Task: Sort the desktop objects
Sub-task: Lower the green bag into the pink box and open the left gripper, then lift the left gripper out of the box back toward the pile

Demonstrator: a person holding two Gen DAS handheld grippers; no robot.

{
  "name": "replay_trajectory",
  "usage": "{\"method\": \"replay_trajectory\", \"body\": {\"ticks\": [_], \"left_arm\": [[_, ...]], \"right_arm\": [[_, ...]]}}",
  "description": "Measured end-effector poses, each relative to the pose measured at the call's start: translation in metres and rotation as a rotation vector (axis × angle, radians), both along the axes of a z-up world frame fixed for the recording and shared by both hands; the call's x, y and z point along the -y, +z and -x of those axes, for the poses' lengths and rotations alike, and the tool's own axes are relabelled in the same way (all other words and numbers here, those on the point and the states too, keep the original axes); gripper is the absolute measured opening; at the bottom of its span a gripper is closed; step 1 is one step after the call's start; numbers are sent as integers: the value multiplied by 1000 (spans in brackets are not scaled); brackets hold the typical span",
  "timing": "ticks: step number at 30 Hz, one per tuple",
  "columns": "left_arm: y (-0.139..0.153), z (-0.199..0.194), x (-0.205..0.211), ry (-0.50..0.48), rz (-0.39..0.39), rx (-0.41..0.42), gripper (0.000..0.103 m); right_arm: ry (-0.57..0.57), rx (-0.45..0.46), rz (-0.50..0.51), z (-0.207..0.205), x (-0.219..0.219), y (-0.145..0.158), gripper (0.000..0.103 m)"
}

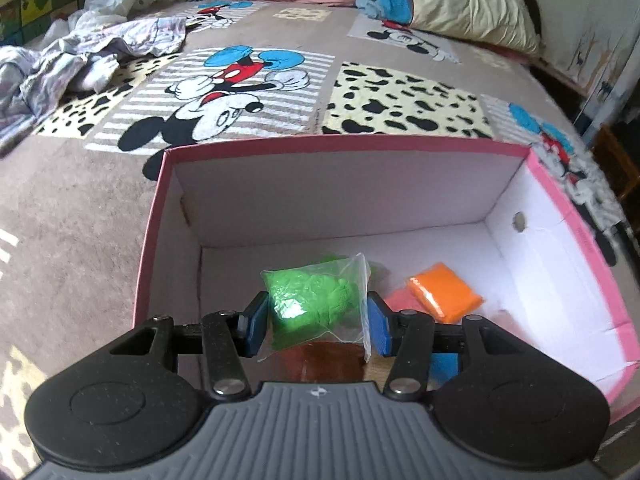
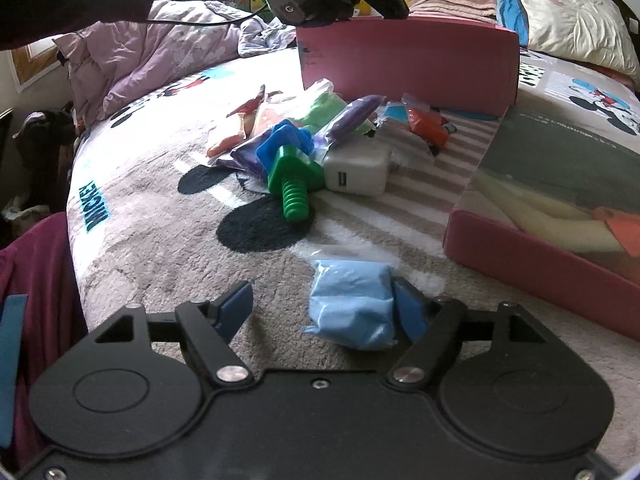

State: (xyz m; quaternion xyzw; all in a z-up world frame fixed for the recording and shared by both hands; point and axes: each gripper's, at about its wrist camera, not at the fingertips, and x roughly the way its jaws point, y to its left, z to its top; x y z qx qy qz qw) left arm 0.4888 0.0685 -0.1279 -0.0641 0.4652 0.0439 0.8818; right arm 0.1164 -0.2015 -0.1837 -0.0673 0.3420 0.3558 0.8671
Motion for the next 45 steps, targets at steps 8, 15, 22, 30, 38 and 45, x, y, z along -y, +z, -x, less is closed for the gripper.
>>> {"method": "replay_trajectory", "body": {"ticks": [8,15,22,30,38,45], "left_arm": [[-1,-3,-3,8,40,-39,60],[8,9,3,-14,53,-10,63],[26,25,2,-20,61,39,64],[57,88,-1,-75,102,151,64],[66,196,-19,-103,123,243,64],[25,290,-29,-150,136,142,64]], "right_arm": [[3,4,7,1,-1,-1,75],[3,13,20,3,-3,-1,75],[-2,18,26,4,-3,-1,75],[-1,10,20,3,-3,-1,75],[-5,9,27,4,-4,-1,75],[-19,-29,-1,0,0,3,75]]}}
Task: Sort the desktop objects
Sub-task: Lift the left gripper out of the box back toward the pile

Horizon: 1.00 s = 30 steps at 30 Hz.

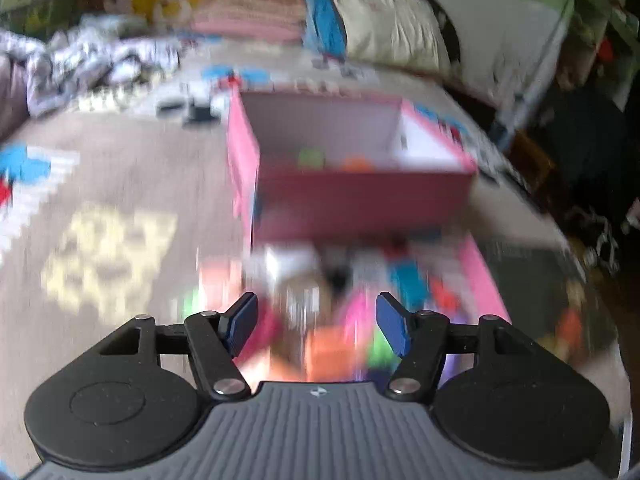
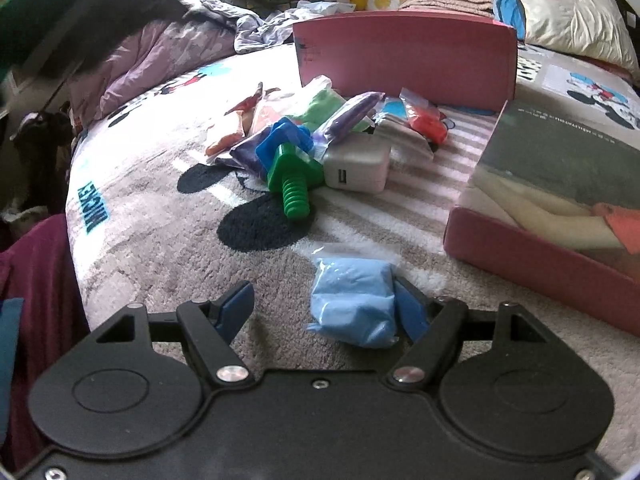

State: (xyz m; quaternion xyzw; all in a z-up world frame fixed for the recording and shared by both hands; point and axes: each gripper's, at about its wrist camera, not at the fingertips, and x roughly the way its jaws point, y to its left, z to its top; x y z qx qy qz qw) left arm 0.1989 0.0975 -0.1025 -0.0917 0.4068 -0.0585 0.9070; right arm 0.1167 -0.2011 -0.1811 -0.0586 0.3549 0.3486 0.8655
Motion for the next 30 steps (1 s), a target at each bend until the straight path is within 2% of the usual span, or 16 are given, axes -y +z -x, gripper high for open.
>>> {"method": "replay_trajectory", "body": {"ticks": [5,11,14,17,23,25,27,30], "left_arm": [[-35,46,7,-28,-77,-79,64],[-59,76,31,-76,-136,-99,64],[-62,81,37,-68,-128,-88,64],[-60,87,44,-62,-152,-57,64],[-47,88,40,-37,-103,-2,64],[-44,86,39,-29,-105,11,64],[-44,85,38,-25,-107,14,64],[-47,83,40,-23,-108,11,64]], "right_arm": [[-17,18,20,3,-4,3,73],[-26,61,85,8,-9,7,58],[-31,58,105,8,-9,8,56],[-28,70,141,9,-13,8,56],[-22,71,169,9,-16,8,56],[-19,67,170,8,-15,9,52],[-23,59,161,5,-11,11,40],[-23,43,142,3,-5,15,40]]}}
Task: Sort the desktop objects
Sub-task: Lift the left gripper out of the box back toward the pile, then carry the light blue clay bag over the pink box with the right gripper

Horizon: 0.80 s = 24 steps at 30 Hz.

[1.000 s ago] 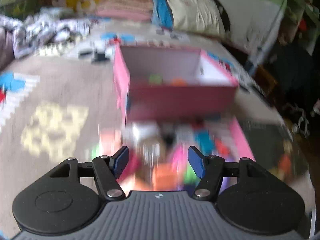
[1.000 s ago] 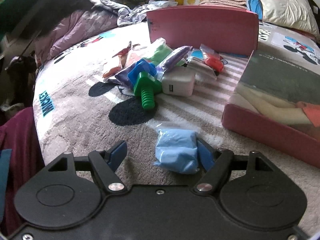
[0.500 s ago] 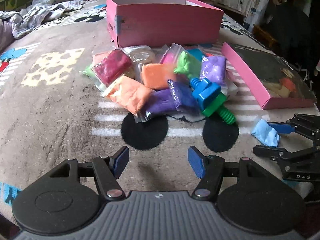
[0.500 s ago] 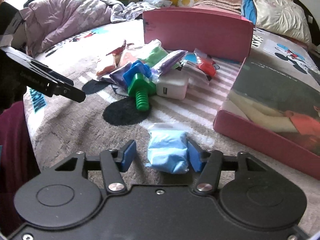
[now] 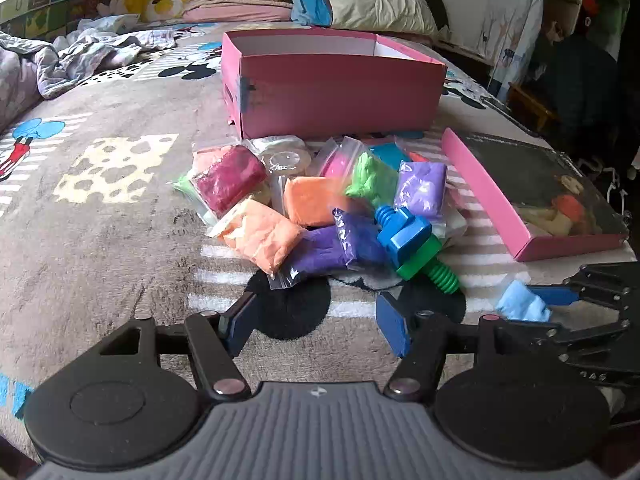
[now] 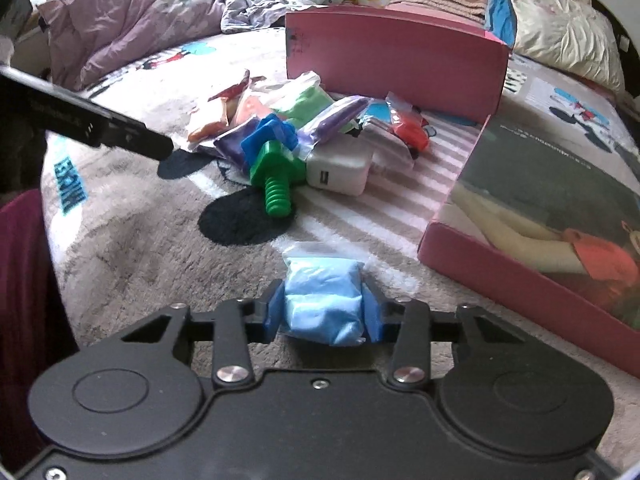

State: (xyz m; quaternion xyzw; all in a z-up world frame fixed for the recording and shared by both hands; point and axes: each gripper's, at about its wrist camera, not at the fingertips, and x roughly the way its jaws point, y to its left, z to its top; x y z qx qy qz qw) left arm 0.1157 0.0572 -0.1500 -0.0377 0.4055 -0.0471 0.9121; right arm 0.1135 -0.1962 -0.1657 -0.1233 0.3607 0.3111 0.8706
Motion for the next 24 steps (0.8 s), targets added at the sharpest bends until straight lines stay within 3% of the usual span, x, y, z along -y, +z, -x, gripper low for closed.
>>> {"method": "replay_trajectory", "body": {"ticks": [8,13,24], "left_arm": [[-28,-10,10,4,-23,-79,64],[-33,-15,13,23,-32,-85,64],[-38,-22,10,55,-4,-96,68]], "right_arm": [[-23,-40,-62,-2,13,13,40],[-45,-55,-133,-5,22,31,40],[-54,12,-228,-29,27,88,40]]}}
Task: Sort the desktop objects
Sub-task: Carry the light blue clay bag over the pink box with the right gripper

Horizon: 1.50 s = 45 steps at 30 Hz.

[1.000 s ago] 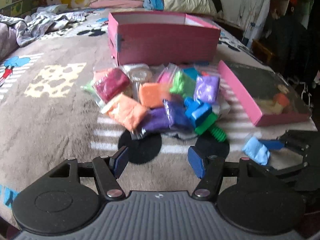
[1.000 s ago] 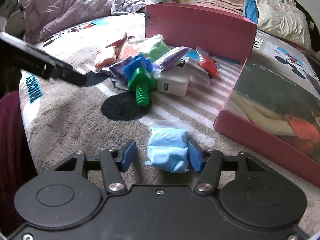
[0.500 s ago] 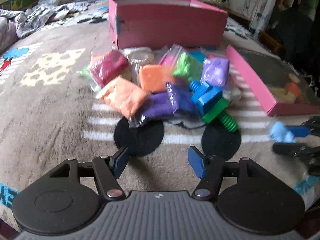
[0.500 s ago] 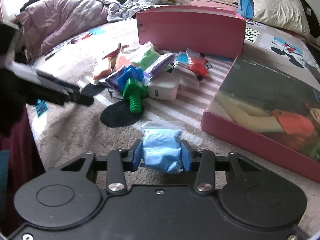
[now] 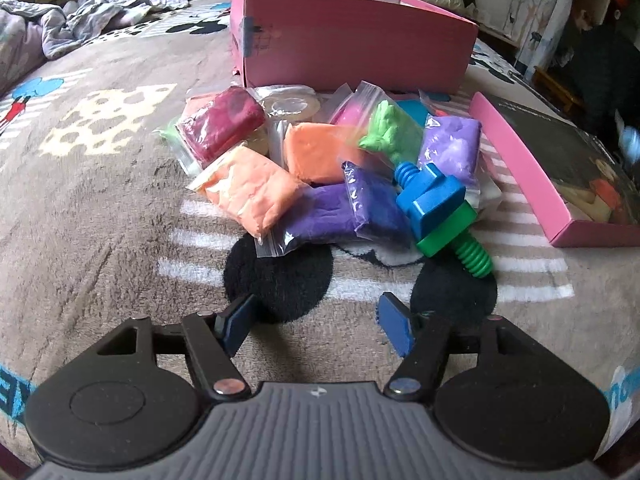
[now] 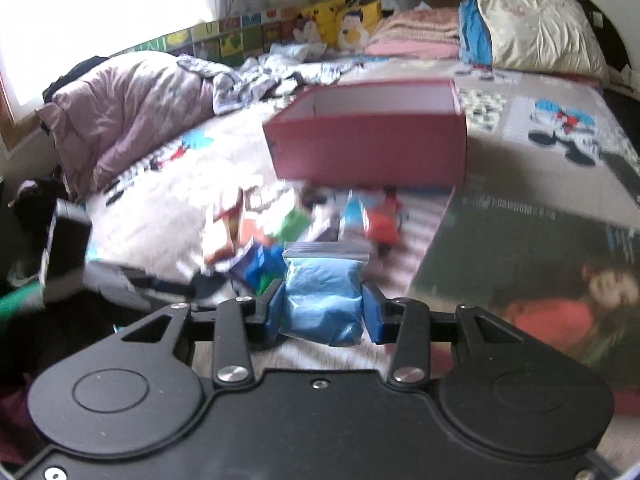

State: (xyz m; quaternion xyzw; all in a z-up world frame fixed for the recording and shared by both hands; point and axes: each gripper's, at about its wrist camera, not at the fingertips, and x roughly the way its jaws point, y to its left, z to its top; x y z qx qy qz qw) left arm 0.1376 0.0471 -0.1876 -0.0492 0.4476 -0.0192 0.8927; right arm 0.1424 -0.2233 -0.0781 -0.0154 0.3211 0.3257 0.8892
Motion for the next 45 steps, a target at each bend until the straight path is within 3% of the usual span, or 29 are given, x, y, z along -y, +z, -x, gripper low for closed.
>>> {"method": "replay_trajectory", "body": {"ticks": [13,45], "left_arm": [[-3,-5,3,-21,10,-12,81],[-3,-7,3,-25,10,-21,83]], "right_arm": [[43,89,32,-41,-12,42,40],[88,161,121,-164,-61,84,40]]}}
